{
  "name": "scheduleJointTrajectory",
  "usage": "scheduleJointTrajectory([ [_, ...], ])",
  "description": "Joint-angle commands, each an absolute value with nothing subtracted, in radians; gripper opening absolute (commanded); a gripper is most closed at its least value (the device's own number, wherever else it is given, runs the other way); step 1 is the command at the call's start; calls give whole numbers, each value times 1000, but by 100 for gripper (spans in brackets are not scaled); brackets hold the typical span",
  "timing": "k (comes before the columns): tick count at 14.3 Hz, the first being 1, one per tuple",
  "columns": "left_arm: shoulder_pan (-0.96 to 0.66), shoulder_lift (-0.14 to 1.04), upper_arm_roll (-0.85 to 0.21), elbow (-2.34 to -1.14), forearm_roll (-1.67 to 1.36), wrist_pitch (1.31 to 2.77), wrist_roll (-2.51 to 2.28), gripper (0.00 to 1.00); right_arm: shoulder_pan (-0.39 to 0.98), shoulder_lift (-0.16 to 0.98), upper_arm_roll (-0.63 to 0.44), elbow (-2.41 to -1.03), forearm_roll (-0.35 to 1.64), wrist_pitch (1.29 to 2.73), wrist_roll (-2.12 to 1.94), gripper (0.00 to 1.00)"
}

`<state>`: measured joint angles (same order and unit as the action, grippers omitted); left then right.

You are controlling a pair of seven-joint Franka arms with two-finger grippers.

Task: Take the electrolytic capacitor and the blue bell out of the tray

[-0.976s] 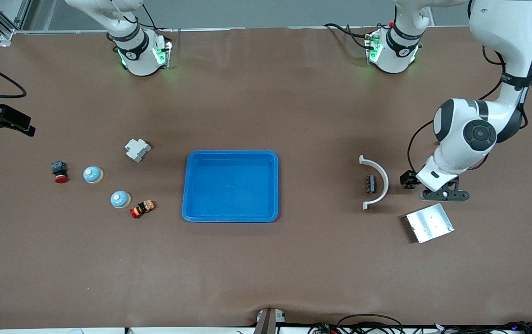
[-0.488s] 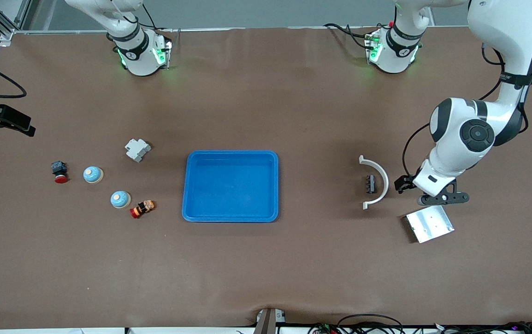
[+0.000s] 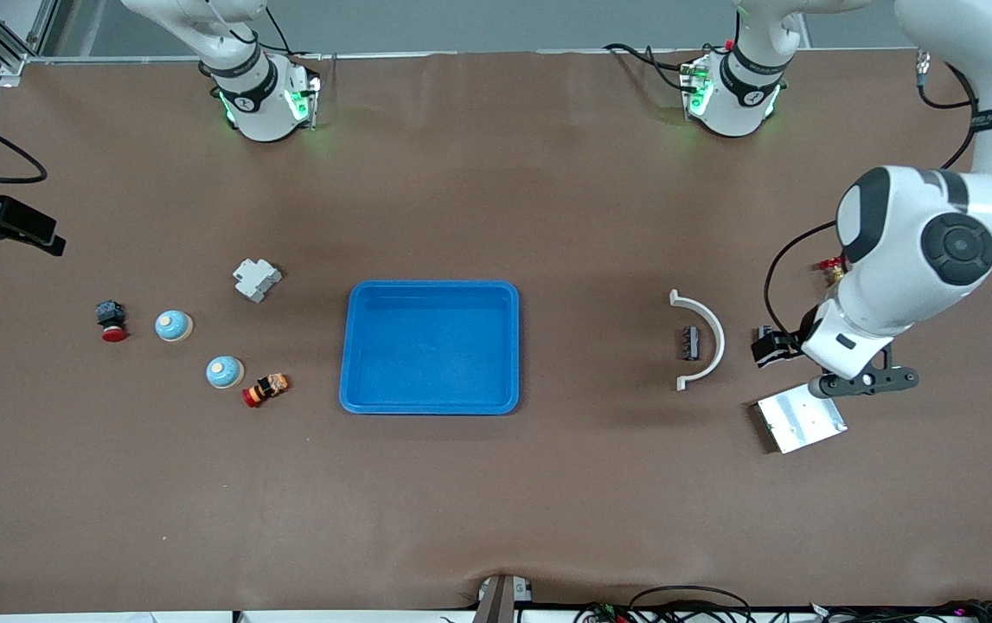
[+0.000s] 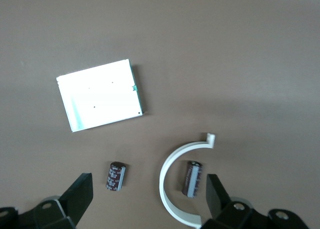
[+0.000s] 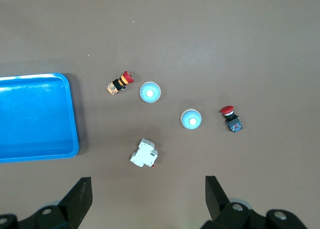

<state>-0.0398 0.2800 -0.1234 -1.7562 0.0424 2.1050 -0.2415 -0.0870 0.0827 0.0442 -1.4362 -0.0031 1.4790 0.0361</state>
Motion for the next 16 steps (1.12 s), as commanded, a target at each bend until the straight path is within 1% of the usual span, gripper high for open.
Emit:
scheduleJointTrajectory([
  [1, -35, 239, -135, -1717, 34, 2043, -189, 100, -92, 77, 48, -1442, 14, 1485, 48, 100],
  [8, -37, 169, -160, -1707, 35, 1983, -156, 100, -92, 77, 48, -1442, 14, 1483, 48, 100],
  [13, -37, 141, -179, -1657, 35, 1862, -156, 100, -91, 77, 49, -1442, 14, 1485, 48, 100],
  [16, -37, 124, -183, -1657, 35, 1838, -164, 100, -91, 77, 48, -1442, 14, 1483, 48, 100],
])
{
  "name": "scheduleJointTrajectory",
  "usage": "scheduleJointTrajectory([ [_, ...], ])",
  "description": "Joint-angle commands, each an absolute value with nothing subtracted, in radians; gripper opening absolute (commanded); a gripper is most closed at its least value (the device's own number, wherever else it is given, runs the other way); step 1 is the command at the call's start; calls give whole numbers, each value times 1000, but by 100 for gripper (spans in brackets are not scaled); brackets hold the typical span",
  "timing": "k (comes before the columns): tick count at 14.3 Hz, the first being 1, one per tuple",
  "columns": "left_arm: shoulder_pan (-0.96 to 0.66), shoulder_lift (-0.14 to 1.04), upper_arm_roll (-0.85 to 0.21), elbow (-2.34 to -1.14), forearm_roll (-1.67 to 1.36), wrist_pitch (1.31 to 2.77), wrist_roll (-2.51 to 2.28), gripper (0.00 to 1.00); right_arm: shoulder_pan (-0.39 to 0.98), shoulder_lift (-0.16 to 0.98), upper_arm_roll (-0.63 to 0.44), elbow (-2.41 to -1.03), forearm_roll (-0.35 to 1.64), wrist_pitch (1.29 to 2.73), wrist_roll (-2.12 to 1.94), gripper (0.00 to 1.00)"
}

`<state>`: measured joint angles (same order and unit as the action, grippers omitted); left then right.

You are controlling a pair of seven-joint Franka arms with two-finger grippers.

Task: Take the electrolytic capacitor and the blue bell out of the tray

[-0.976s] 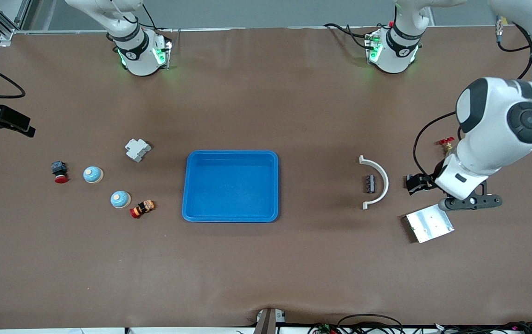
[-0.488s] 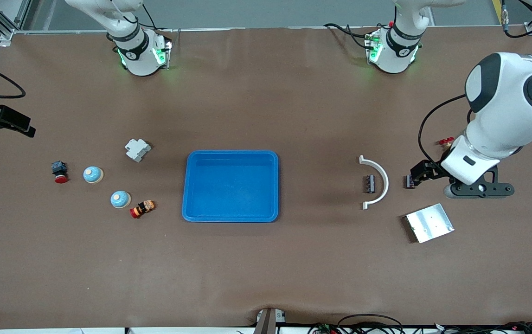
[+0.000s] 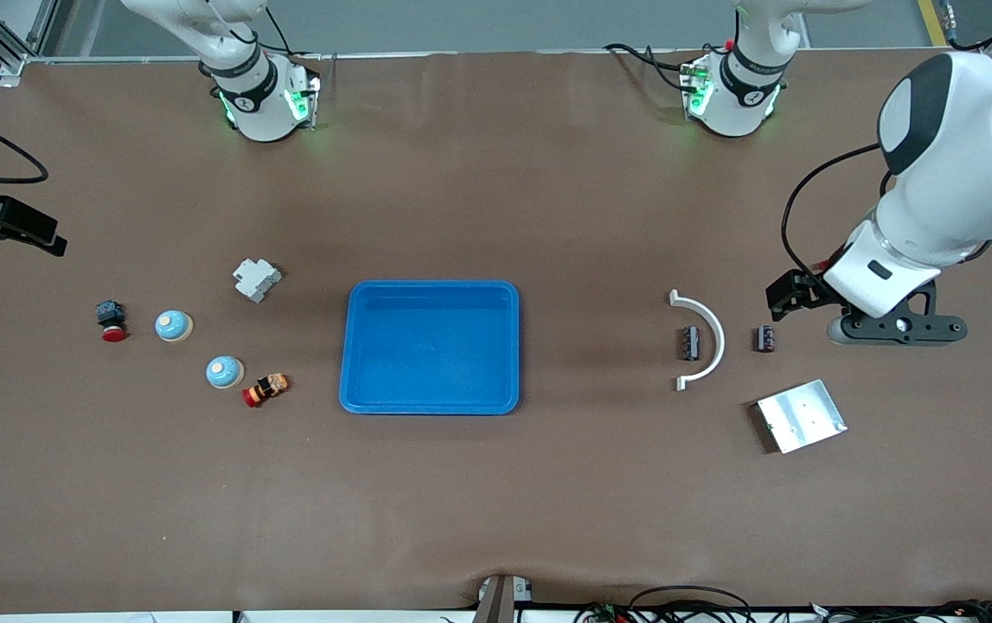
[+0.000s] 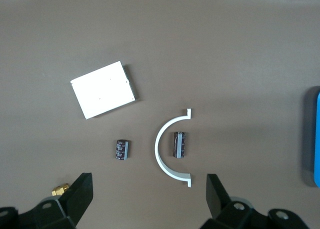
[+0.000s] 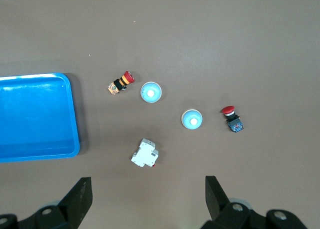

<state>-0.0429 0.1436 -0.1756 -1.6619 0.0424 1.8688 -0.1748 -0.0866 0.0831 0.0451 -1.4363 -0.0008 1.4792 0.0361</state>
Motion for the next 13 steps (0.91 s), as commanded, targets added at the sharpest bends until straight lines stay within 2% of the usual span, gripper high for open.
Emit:
scheduleJointTrajectory([
  [1, -38, 121, -184, -1657, 35, 1838, -166, 100, -91, 77, 48, -1442, 14, 1483, 48, 100],
  [13, -38, 64, -221, -1657, 34, 1792, -189, 100, -89, 77, 51, -1440, 12, 1480, 48, 100],
])
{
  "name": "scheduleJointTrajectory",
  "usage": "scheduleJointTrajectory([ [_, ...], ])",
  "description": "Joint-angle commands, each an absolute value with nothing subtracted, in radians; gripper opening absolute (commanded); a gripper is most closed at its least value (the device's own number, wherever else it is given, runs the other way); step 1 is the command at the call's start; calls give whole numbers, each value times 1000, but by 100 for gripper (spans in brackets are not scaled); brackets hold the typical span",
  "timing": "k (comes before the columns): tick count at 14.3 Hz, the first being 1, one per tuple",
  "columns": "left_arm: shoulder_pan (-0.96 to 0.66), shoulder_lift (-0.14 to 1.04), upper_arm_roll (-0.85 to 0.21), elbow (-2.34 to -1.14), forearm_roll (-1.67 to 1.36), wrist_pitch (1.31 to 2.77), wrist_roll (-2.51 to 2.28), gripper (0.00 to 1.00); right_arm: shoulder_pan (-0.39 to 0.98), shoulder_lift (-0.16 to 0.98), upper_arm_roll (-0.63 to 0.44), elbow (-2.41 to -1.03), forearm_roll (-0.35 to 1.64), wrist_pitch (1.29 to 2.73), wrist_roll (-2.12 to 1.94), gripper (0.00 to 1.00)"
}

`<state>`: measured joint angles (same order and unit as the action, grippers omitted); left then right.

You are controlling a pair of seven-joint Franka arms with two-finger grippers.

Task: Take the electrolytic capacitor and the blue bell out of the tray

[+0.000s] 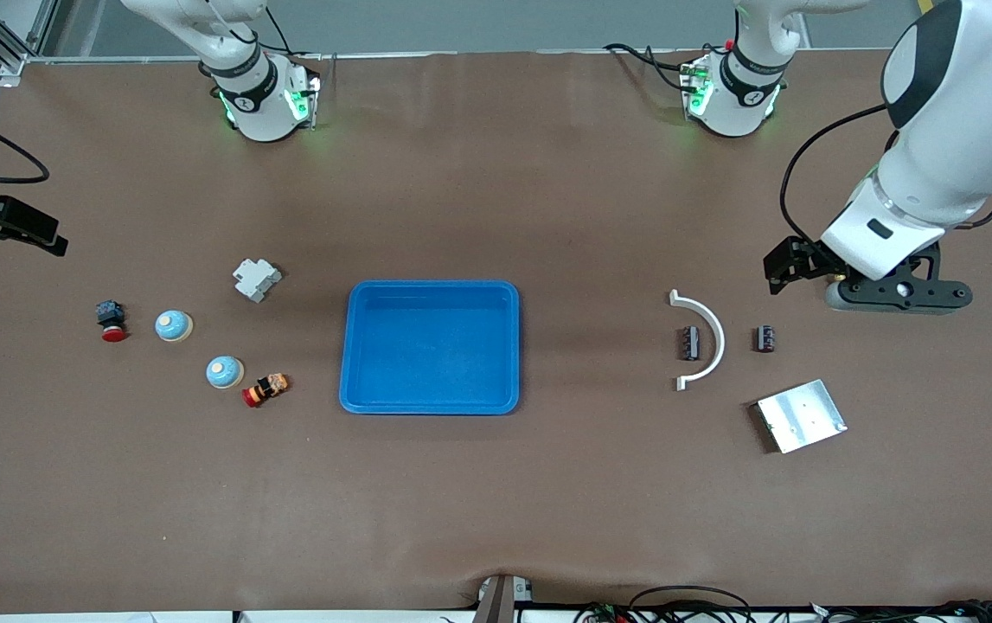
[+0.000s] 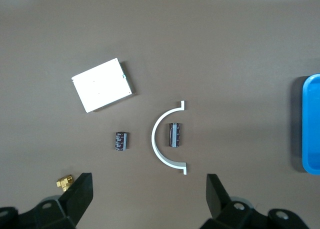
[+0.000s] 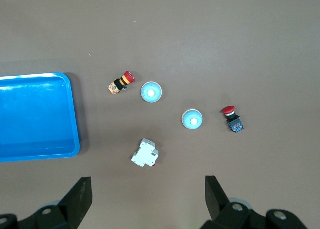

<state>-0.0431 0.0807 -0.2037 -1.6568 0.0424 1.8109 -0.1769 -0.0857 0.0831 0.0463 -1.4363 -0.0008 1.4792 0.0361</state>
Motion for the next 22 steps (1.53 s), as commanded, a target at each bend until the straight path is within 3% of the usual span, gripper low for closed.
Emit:
scheduleJointTrajectory([
  [1, -37, 64, -233, -1655, 34, 1792, -202, 100, -90, 77, 51, -1440, 12, 1482, 48, 100],
  [15, -31, 51, -245, -1611, 21, 1755, -199, 100, -92, 77, 51, -1440, 12, 1483, 48, 100],
  [22, -28, 60, -239, -1506, -15, 1589, -189, 100, -94, 77, 51, -1440, 12, 1480, 46, 100],
])
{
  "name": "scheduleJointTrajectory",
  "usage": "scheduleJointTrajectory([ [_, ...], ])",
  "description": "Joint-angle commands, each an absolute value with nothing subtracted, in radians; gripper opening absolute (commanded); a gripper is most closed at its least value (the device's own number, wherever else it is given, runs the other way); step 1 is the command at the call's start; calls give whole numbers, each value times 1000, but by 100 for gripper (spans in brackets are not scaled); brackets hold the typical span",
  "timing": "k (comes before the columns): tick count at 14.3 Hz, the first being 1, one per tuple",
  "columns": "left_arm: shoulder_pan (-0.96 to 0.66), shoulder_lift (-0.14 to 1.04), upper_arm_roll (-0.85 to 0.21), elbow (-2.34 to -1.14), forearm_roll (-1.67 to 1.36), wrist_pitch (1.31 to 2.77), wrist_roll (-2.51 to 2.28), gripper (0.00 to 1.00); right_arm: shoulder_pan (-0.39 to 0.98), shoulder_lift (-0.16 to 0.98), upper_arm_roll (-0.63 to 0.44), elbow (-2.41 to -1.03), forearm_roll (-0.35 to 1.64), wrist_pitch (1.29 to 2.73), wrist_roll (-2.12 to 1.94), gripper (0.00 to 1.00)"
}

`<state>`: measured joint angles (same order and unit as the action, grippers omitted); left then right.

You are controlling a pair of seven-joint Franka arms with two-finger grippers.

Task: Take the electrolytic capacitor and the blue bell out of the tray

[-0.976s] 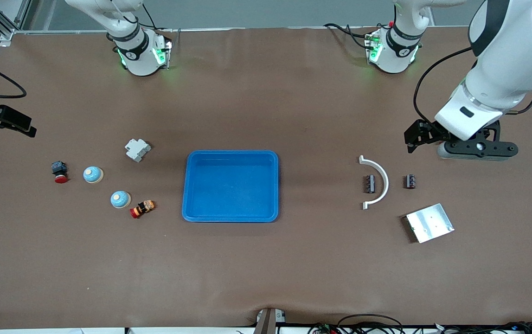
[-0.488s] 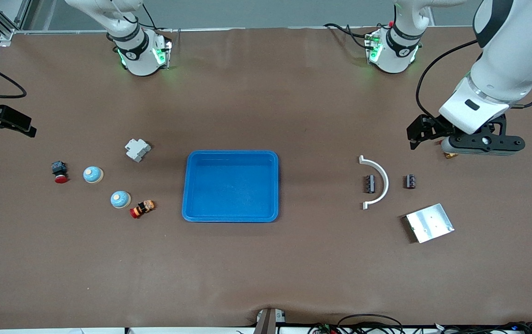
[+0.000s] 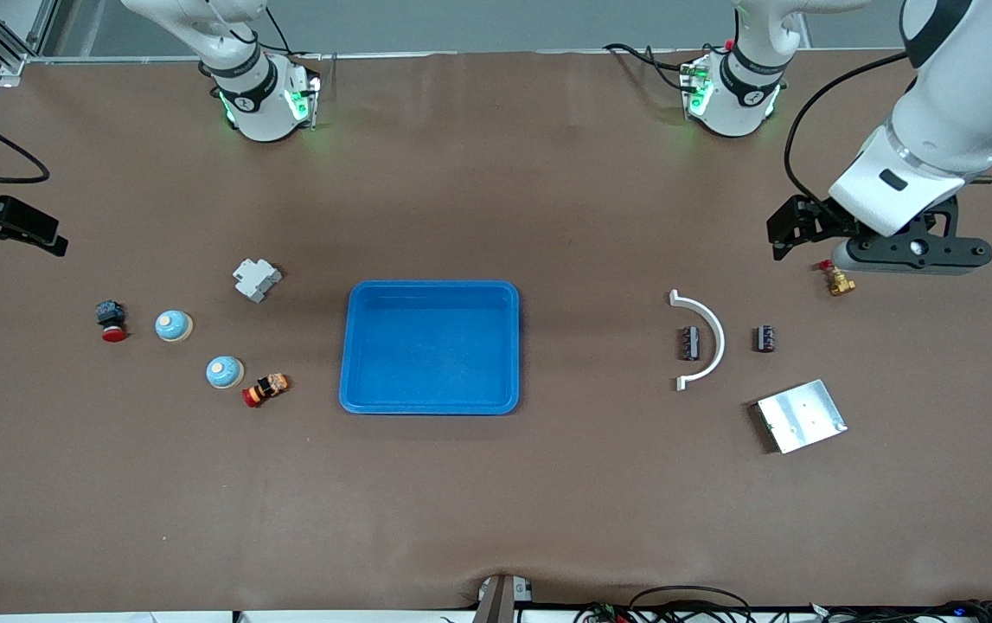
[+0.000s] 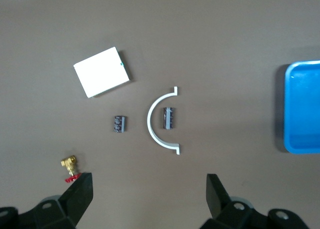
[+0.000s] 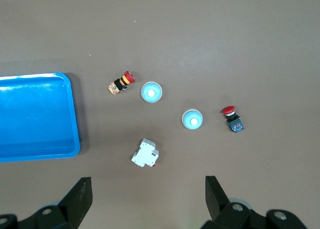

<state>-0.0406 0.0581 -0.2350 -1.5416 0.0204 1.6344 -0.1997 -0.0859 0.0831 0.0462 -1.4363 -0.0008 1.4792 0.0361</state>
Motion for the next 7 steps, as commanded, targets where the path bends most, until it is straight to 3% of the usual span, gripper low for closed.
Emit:
scheduleJointTrajectory([
  [1, -26, 61, -239, -1506, -18, 1588, -189, 100, -94, 77, 51, -1440, 12, 1480, 46, 100],
  [7, -26, 58, -236, -1502, -5, 1577, -151, 100, -95, 77, 51, -1440, 14, 1479, 46, 100],
])
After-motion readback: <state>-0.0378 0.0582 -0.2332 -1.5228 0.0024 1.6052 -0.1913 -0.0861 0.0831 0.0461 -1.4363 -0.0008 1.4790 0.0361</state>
